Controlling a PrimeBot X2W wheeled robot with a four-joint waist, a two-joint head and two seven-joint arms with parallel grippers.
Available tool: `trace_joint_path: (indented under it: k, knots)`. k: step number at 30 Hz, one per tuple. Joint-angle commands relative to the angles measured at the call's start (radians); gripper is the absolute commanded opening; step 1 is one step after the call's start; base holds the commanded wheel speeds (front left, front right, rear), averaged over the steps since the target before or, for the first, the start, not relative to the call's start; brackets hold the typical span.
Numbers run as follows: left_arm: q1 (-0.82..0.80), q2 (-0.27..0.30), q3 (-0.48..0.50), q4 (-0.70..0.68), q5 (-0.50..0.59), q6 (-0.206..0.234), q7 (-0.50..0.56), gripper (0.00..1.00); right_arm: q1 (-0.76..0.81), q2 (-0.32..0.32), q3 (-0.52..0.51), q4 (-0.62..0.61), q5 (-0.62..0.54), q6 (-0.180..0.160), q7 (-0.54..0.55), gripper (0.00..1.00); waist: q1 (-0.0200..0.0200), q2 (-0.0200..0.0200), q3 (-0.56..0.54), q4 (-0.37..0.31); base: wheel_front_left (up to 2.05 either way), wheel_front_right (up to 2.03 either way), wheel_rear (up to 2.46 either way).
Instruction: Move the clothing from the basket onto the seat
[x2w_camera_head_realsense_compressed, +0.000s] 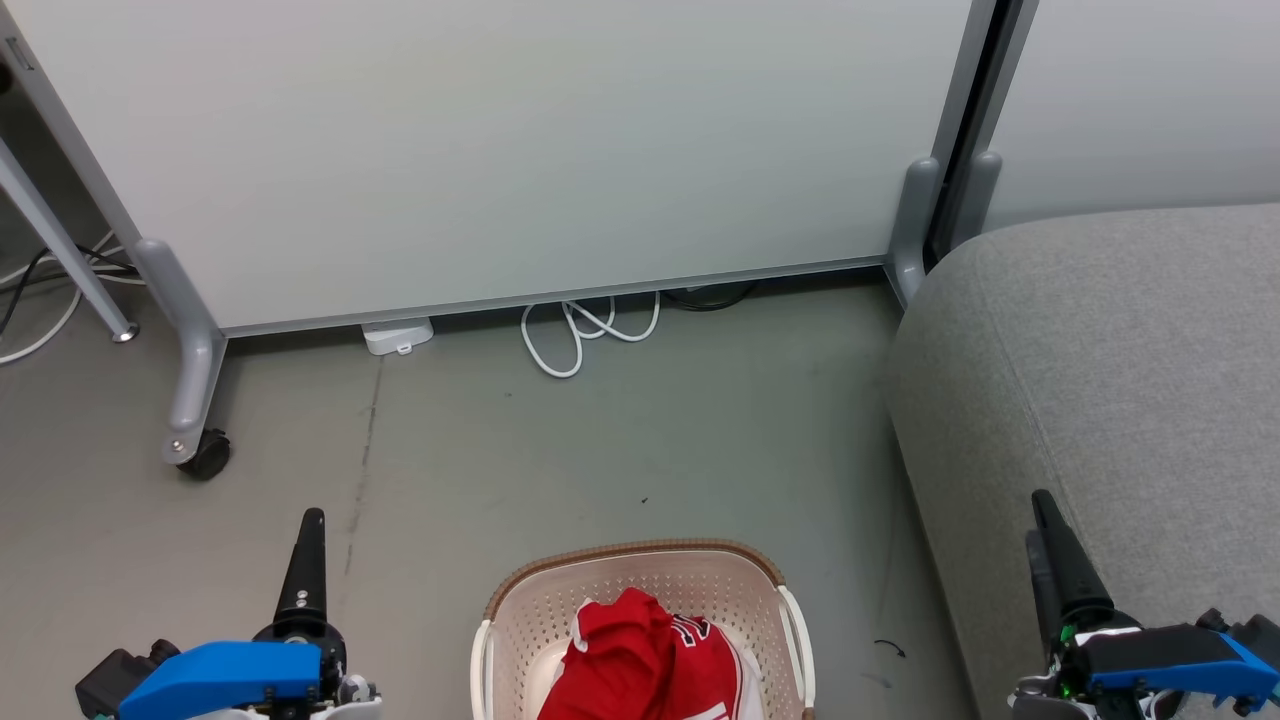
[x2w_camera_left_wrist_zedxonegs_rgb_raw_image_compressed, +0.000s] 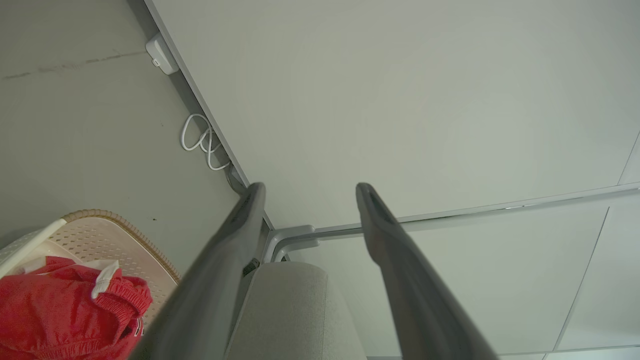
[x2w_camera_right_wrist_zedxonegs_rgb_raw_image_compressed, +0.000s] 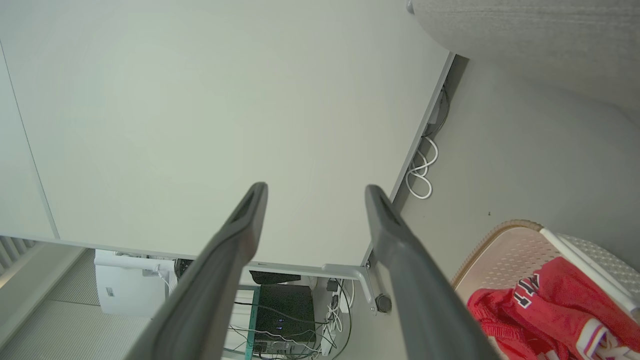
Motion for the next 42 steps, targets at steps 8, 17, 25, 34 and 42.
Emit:
trace_joint_path:
  k: [8,17,25,34,42]
  knots:
    - [-0.024,0.009,-0.036,-0.024,0.189,0.016,-0.04,1.0,-0.03,-0.005,0.007,-0.013,-0.18,0.002,-0.04,1.0,0.0001,-0.0001,0.0,0.003,0.0,0.0,0.0]
    - [-0.028,0.01,-0.062,-0.037,0.375,0.023,-0.074,1.0,-0.033,-0.007,0.012,-0.024,-0.379,0.002,-0.073,1.0,0.0001,-0.0001,0.003,0.006,0.0,0.0,0.0]
    - [-0.023,0.011,-0.077,-0.045,0.517,0.026,-0.101,1.0,-0.031,-0.007,0.018,-0.03,-0.53,0.002,-0.101,1.0,0.0001,-0.0001,0.003,0.007,0.0,0.0,0.0]
    - [-0.023,0.012,-0.095,-0.046,0.637,0.035,-0.126,1.0,-0.032,-0.008,0.026,-0.021,-0.646,0.003,-0.126,1.0,0.0001,-0.0001,0.004,0.008,0.0,0.0,0.0]
    - [-0.024,0.013,-0.112,-0.041,0.751,0.038,-0.15,1.0,-0.037,-0.009,0.032,-0.014,-0.741,0.003,-0.15,1.0,0.0001,-0.0001,0.005,0.009,0.0,0.0,0.0]
